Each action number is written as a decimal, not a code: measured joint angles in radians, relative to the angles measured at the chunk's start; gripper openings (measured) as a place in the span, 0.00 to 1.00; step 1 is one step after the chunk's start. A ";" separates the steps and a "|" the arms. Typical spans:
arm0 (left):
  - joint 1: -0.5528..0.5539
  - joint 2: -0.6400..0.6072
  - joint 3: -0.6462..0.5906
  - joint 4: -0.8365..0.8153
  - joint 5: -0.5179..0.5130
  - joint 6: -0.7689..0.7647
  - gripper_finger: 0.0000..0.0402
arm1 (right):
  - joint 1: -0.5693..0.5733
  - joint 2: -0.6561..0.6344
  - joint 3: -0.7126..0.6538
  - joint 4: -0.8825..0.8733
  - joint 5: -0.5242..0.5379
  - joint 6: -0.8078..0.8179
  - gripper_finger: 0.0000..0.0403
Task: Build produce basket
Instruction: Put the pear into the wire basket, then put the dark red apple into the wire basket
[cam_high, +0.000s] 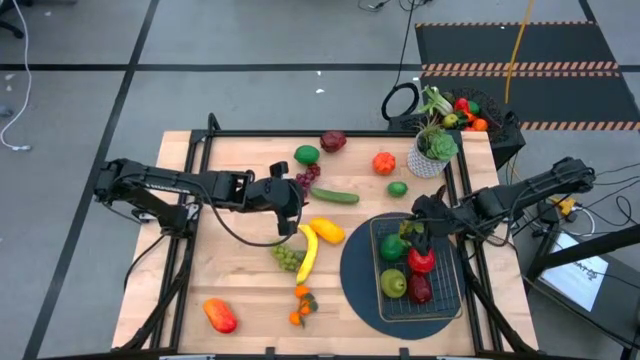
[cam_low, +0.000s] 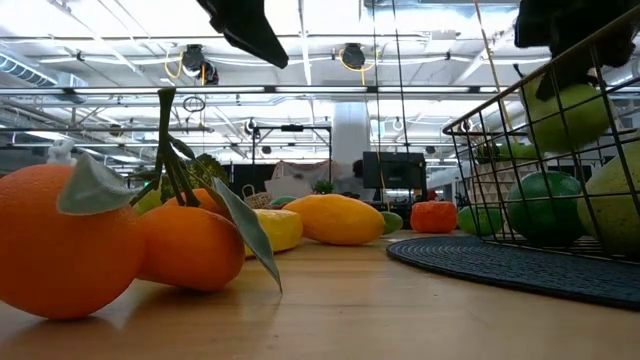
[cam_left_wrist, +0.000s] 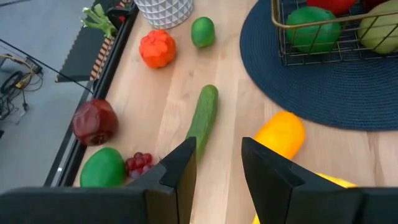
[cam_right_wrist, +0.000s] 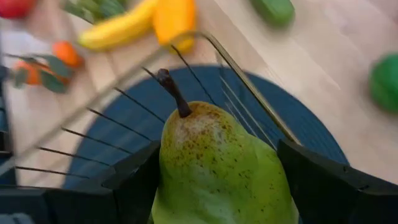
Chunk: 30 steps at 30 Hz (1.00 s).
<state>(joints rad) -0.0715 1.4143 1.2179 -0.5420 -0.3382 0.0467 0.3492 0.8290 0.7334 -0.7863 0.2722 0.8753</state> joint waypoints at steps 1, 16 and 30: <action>0.000 0.000 0.000 -0.001 0.000 0.000 0.32 | 0.000 0.008 0.000 -0.014 0.000 0.005 0.74; 0.000 0.000 0.000 -0.007 0.000 -0.001 0.32 | -0.005 0.135 0.000 -0.029 -0.017 -0.023 0.87; -0.001 0.000 0.000 -0.008 0.000 0.012 0.32 | -0.005 0.020 0.000 0.121 -0.145 -0.031 0.85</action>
<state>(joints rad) -0.0723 1.4143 1.2182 -0.5503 -0.3382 0.0586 0.3442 0.8495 0.7334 -0.6657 0.1270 0.8438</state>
